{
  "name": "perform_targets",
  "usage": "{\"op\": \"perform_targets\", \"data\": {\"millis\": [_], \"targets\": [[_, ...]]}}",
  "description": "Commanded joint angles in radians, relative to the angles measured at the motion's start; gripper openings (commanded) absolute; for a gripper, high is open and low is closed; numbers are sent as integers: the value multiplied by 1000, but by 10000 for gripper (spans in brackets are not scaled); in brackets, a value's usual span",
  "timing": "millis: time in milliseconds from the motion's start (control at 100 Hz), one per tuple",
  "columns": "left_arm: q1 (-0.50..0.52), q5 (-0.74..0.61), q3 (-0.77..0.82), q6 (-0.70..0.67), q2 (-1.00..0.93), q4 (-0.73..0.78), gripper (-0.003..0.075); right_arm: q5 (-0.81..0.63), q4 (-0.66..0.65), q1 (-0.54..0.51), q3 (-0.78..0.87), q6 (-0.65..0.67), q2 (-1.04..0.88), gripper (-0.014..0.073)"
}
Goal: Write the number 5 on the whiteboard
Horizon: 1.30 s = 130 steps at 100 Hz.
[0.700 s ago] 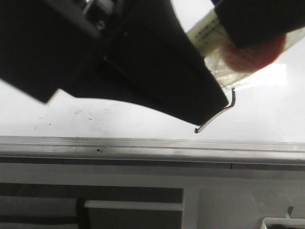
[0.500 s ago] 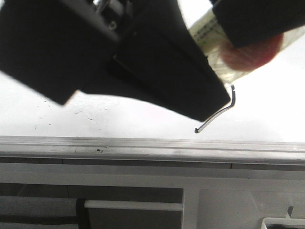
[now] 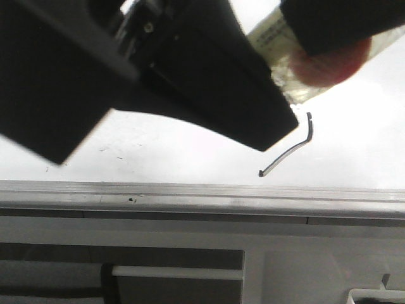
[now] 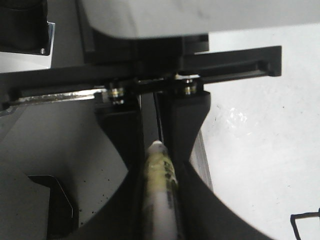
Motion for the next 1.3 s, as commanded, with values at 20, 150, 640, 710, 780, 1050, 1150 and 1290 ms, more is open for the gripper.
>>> {"op": "perform_targets", "data": {"millis": [20,150,640,710,780,1050,1150,1290], "targets": [[0,-97,-36,-36,-20,-43,-20,-35,86,1,-33,-2,-4,94],[0,-93,-36,-36,-20,-43,-20,-36,86,1,-33,5,-4,352],[35,-95,-12,-131,-20,-56,-20,-148,59,-3,-47,5,-117,451],[47,-107,2,-164,-20,-67,-20,-167,57,-3,-47,5,-137,447],[58,-144,21,-216,-20,-89,-20,-191,57,-3,-47,5,-154,412],[68,-392,111,-445,-20,-141,-20,-243,57,-3,-47,7,-205,-67],[68,-471,141,-455,-8,-206,-20,-250,57,-3,-47,21,-215,-62],[68,-561,154,-455,40,-284,-20,-243,57,-31,-47,43,-215,-62]]}}
